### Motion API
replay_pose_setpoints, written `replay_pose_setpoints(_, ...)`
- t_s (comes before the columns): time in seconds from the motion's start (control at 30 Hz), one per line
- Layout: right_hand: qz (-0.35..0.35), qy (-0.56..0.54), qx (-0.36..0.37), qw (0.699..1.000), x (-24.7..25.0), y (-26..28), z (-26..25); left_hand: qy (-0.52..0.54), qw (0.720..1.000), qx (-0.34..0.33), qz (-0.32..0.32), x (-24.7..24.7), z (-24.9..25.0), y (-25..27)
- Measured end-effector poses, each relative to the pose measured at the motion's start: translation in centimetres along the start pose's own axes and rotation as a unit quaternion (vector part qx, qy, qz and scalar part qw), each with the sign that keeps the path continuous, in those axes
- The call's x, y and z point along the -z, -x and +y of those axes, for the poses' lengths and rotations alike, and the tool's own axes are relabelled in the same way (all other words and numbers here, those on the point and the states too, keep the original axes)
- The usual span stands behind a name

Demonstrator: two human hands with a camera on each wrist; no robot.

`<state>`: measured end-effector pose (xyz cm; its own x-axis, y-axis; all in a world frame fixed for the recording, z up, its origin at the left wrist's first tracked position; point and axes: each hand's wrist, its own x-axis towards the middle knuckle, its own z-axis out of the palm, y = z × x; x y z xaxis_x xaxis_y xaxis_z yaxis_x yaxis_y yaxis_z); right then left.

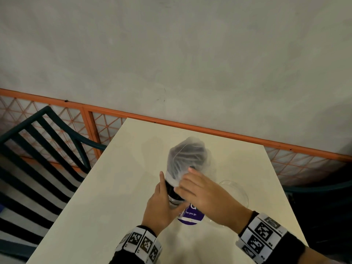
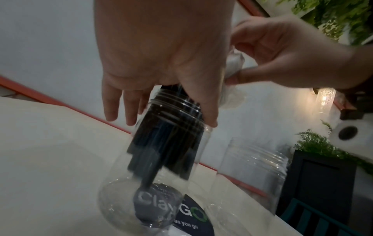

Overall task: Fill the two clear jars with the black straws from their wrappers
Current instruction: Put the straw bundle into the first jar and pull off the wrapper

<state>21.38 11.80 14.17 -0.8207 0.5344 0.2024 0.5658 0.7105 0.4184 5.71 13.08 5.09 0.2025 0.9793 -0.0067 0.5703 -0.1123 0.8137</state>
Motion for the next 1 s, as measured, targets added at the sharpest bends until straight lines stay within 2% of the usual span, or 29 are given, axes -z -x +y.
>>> replay_pose_setpoints(0.1, -0.031, 0.02, 0.016, 0.999, -0.7, 0.3, -1.1, 0.066, 0.998, -0.009, -0.011, 0.4, -0.2, 0.1)
replay_pose_setpoints(0.23, -0.054, 0.051, -0.012, 0.997, -0.3, 0.1, -0.9, 0.169, 0.985, -0.045, -0.002, 1.8, 0.2, -0.2)
replay_pose_setpoints(0.37, -0.051, 0.051, -0.03, 0.997, 0.3, 0.0, -0.3, 0.163, 0.981, -0.105, -0.001, 3.7, 1.3, -0.5)
replay_pose_setpoints(0.53, -0.004, 0.072, -0.05, 0.996, 1.7, -0.1, 0.6, 0.142, 0.975, -0.168, 0.011, 5.9, 3.0, -1.0)
replay_pose_setpoints(0.67, 0.066, 0.12, -0.142, 0.98, 4.3, -0.7, 2.0, 0.175, 0.965, -0.187, 0.051, 8.4, 5.9, -0.7)
replay_pose_setpoints(0.73, 0.129, 0.093, -0.223, 0.962, 5.7, -1.0, 2.2, 0.195, 0.962, -0.173, 0.081, 9.7, 6.8, -0.3)
replay_pose_setpoints(0.8, 0.193, 0.017, -0.323, 0.926, 6.8, -1.1, 1.9, 0.222, 0.957, -0.161, 0.09, 10.7, 7.1, 0.4)
replay_pose_setpoints(0.93, 0.24, -0.211, -0.461, 0.828, 6.9, -0.3, 0.1, 0.28, 0.942, -0.171, 0.067, 11.8, 7.0, 2.4)
replay_pose_setpoints(1.0, 0.244, -0.278, -0.515, 0.774, 6.7, 0.1, -1.1, 0.302, 0.934, -0.183, 0.061, 12.4, 6.7, 3.6)
